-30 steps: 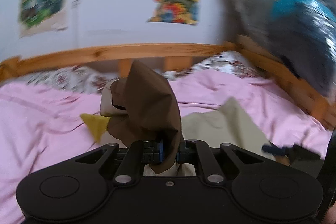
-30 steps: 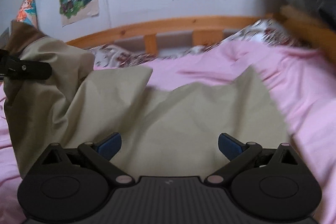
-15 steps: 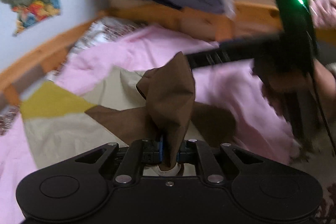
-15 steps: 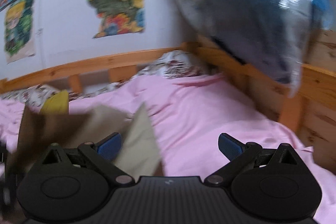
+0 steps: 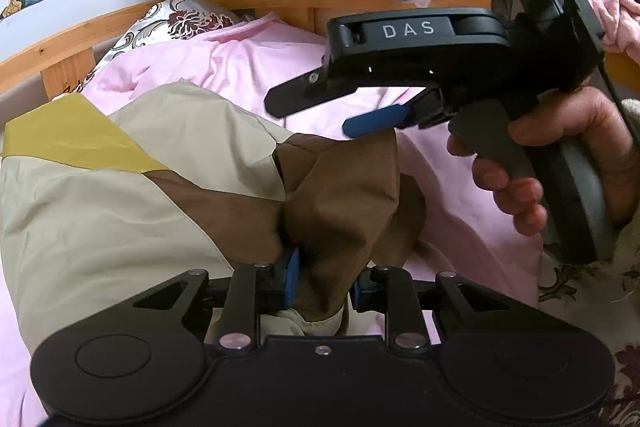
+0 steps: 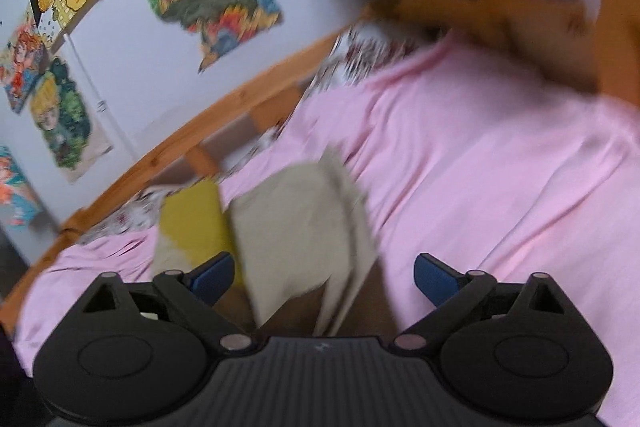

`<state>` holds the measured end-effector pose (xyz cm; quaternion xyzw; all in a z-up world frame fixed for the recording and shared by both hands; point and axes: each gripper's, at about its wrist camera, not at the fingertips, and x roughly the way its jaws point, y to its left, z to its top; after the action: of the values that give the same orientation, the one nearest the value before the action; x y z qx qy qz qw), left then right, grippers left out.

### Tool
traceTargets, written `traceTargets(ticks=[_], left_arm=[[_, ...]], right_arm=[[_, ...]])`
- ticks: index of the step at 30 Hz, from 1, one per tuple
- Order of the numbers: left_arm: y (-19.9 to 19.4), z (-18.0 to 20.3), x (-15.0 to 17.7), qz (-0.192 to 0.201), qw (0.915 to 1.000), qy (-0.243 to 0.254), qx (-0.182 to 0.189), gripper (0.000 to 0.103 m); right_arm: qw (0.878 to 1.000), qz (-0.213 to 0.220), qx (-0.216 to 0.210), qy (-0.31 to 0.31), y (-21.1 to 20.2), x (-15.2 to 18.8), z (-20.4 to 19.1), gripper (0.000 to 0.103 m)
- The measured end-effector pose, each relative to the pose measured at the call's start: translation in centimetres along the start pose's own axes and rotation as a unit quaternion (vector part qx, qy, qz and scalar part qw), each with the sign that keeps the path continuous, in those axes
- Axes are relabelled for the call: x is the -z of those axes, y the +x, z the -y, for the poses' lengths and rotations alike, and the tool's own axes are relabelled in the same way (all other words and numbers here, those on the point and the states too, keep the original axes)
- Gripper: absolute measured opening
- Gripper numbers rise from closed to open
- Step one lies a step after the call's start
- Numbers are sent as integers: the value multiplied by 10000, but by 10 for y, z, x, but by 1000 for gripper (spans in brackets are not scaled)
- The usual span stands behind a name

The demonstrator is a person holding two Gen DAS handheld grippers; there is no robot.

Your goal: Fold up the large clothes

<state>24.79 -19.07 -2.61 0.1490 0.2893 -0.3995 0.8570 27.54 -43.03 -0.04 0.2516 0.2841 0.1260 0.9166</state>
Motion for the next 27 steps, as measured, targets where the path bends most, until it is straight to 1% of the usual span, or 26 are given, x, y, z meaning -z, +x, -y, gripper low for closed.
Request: traceTargets(ticks=[4,6,7,8,9,10,11,12,13,15,17,18,19,20,21,22,23,24,25,26,27], left_arm=[[-1,2,2,45,10000,-31,-64,27],[0,0,1,65,9999,-83,-13,32],[-1,0,2,74,9999,-112,10,33],[-2,0,2,78,9998,-141,64,39],[-3,0,2,92,9997,-172,135,48],[-6,0,1,124,9994,-200,242,52],[-10,0,1,180,9989,-217,363,58],[-14,1,0,235,9985,-222,452,62],[-20,1,0,293,9980,-229,517,64],[-34,-3,-1,405,9970,-316,580,65],[-53,-15,-4,634,9947,-636,494,65],[-63,-24,-6,802,9927,-822,376,66],[-73,-34,-7,1012,9893,-1039,165,67],[-81,-45,-9,1177,9852,-1244,-114,71],[-87,-59,-12,1316,9792,-1464,-495,75],[-89,-73,-14,1412,9716,-1661,-921,77],[-89,-88,-16,1440,9611,-1870,-1437,80],[-85,-102,-17,1419,9509,-2042,-1841,80],[-79,-118,-17,1382,9403,-2214,-2186,80],[-70,-134,-17,1311,9317,-2372,-2419,80],[-62,-147,-17,1254,9256,-2469,-2582,80]], right_arm=[[9982,-503,-317,36,9,3,-3,94],[9970,-634,-432,70,12,6,-4,90],[9965,-692,-452,99,15,8,-5,84],[9968,-692,-396,114,17,10,-5,71],[9972,-676,-293,119,18,12,-5,62],[9975,-678,-168,101,20,15,-4,34],[9978,-658,-47,70,23,17,-3,14],[9980,-622,42,53,24,18,-2,12],[9983,-564,149,32,24,20,0,6],[9983,-515,288,25,24,22,3,5],[9980,-462,429,-80,24,23,1,4],[9977,-459,474,-168,24,23,0,4],[9974,-468,501,-217,25,24,-2,4],[9973,-485,511,-226,25,24,-3,4],[9972,-501,518,-212,26,24,-2,4],[9971,-514,525,-190,26,25,-1,4],[9971,-524,533,-167,26,25,-1,4],[9971,-518,543,-147,25,25,-1,4],[9971,-497,561,-147,25,25,-3,4],[9970,-466,595,-184,23,24,-5,4],[9966,-424,650,-271,22,24,-8,4]])
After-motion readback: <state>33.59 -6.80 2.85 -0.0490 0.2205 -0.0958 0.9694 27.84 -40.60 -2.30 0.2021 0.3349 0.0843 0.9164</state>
